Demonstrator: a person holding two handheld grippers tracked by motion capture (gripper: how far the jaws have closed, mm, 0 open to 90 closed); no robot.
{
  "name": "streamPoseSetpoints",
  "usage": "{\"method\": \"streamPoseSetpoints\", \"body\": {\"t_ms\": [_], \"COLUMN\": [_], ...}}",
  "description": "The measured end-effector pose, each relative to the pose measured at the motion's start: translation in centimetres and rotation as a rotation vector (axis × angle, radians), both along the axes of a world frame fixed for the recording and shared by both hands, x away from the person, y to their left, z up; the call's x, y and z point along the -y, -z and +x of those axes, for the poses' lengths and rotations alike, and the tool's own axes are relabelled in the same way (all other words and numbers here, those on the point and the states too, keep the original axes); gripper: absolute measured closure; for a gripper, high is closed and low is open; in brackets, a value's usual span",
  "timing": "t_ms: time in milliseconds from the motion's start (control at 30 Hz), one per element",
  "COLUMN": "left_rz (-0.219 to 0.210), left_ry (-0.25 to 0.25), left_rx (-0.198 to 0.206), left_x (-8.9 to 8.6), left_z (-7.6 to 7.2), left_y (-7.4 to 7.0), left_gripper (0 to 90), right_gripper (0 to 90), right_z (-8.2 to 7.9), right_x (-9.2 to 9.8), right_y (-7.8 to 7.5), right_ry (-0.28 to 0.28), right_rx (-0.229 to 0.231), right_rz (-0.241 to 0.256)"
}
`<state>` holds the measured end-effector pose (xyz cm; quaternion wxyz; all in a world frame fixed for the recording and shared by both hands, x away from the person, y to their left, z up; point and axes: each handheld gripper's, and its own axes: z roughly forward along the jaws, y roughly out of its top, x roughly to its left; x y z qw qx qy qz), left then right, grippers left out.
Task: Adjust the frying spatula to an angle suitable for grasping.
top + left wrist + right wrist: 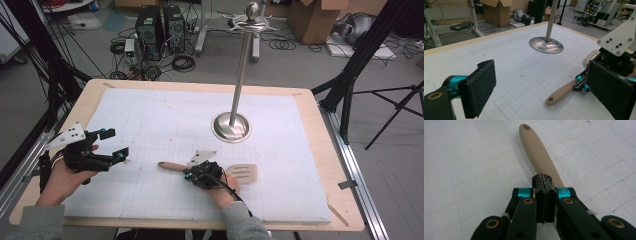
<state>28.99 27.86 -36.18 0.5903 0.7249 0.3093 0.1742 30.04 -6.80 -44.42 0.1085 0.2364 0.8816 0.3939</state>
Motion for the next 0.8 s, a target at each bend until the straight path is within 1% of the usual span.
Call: {"method": "streamPoseSetpoints", "body": {"t_ms": [33, 100, 133, 167, 200, 233, 267, 433, 533, 567, 600, 633, 667, 700, 800], "left_rz": [0.000, 0.003, 0.000, -0.002, -0.007, -0.002, -0.004, -0.003, -0.004, -0.004, -0.004, -0.006, -0.004, -0.005, -0.005], "left_ry": [-0.001, -0.001, -0.001, -0.003, -0.004, -0.004, -0.004, -0.005, -0.005, -0.004, -0.004, -0.004, -0.006, -0.006, -0.007], "left_rx": [0.000, 0.002, 0.002, 0.001, -0.001, 0.002, 0.001, 0.001, 0.001, 0.001, 0.001, 0.000, 0.001, 0.001, 0.000], "left_x": [0.0, -0.1, -0.1, -0.1, -0.1, -0.2, -0.2, -0.3, -0.2, -0.3, -0.3, -0.3, -0.3, -0.4, -0.5], "left_z": [0.0, 0.0, 0.0, 0.0, -0.1, -0.1, -0.1, -0.1, -0.1, -0.1, -0.1, -0.1, 0.0, 0.0, -0.1], "left_y": [0.0, 0.0, 0.0, 0.0, 0.0, 0.0, 0.0, 0.0, 0.0, 0.0, 0.0, 0.0, 0.0, 0.0, 0.0], "left_gripper": [10.0, 10.0, 10.0, 10.0, 10.0, 10.0, 10.0, 10.0, 10.0, 10.0, 10.0, 10.0, 10.0, 10.0, 10.0], "right_gripper": [90.0, 90.0, 90.0, 90.0, 90.0, 90.0, 90.0, 90.0, 90.0, 90.0, 90.0, 90.0, 90.0, 90.0, 90.0], "right_z": [0.0, 0.4, 0.4, 0.6, 0.7, 0.9, 1.0, 0.9, 0.7, 0.5, 0.3, 0.3, 0.0, -0.5, -1.1], "right_x": [0.0, -0.1, -0.1, -0.2, -0.3, -0.4, -0.4, -0.5, -0.6, -0.6, -0.5, -0.5, -0.4, -0.1, 0.9], "right_y": [0.0, -0.1, -0.1, -0.1, -0.1, -0.2, -0.2, -0.2, -0.3, -0.4, -0.6, -0.6, -0.9, -1.5, -2.3], "right_ry": [0.000, 0.031, 0.031, 0.044, 0.064, 0.082, 0.091, 0.111, 0.111, 0.094, 0.090, 0.090, 0.082, 0.064, 0.054], "right_rx": [0.000, -0.017, -0.017, -0.010, -0.017, -0.012, -0.016, -0.021, -0.011, -0.007, -0.006, -0.006, -0.002, -0.001, 0.003], "right_rz": [0.000, -0.002, -0.002, -0.007, -0.009, -0.024, -0.022, -0.021, -0.027, -0.018, -0.007, -0.007, 0.003, 0.024, 0.047]}}
